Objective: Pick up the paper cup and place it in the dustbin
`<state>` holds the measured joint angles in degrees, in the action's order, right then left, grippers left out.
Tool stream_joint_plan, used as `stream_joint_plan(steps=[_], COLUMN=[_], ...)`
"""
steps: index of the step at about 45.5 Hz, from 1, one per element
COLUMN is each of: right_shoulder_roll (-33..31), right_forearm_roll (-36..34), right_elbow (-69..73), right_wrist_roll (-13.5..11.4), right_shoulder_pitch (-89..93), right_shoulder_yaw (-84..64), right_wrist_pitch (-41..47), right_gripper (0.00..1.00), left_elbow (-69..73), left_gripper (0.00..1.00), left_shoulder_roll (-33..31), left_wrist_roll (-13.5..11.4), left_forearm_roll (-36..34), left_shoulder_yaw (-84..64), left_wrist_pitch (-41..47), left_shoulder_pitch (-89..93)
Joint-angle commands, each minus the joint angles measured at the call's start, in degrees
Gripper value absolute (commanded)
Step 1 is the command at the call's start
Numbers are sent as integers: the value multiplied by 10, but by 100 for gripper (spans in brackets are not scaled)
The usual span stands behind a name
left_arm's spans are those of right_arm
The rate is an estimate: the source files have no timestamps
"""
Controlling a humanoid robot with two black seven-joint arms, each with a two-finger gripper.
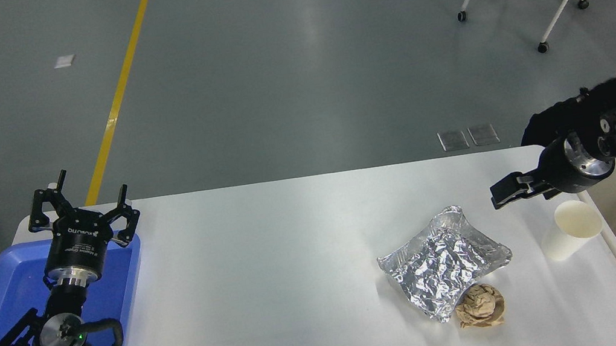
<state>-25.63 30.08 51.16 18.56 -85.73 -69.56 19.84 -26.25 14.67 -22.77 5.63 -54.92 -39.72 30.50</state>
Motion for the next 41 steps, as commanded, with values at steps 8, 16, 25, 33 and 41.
stream_joint_plan(steps=[8,16,25,33,41], right_shoulder_roll=[-35,-37,-37,-36,-36], right_forearm_roll=[37,60,55,53,53], right_elbow=[-137,-161,-157,-154,-148], right_wrist_roll=[1,2,1,1,1], right_shoulder_pitch=[81,115,114,113,110], right_shoulder_yaw=[-5,5,15,31,36], right_wrist_pitch=[-3,-3,-3,-3,-3], right_gripper=[100,100,100,100,100], left_elbow=[0,0,0,1,1], left_gripper=[100,100,100,100,100], left_shoulder_roll=[0,0,0,0,0], left_wrist_roll=[0,0,0,0,0], left_forearm_roll=[0,0,0,0,0], left_shoulder_yaw=[0,0,0,0,0], left_wrist_pitch=[0,0,0,0,0], left_shoulder_pitch=[0,0,-1,-1,-1])
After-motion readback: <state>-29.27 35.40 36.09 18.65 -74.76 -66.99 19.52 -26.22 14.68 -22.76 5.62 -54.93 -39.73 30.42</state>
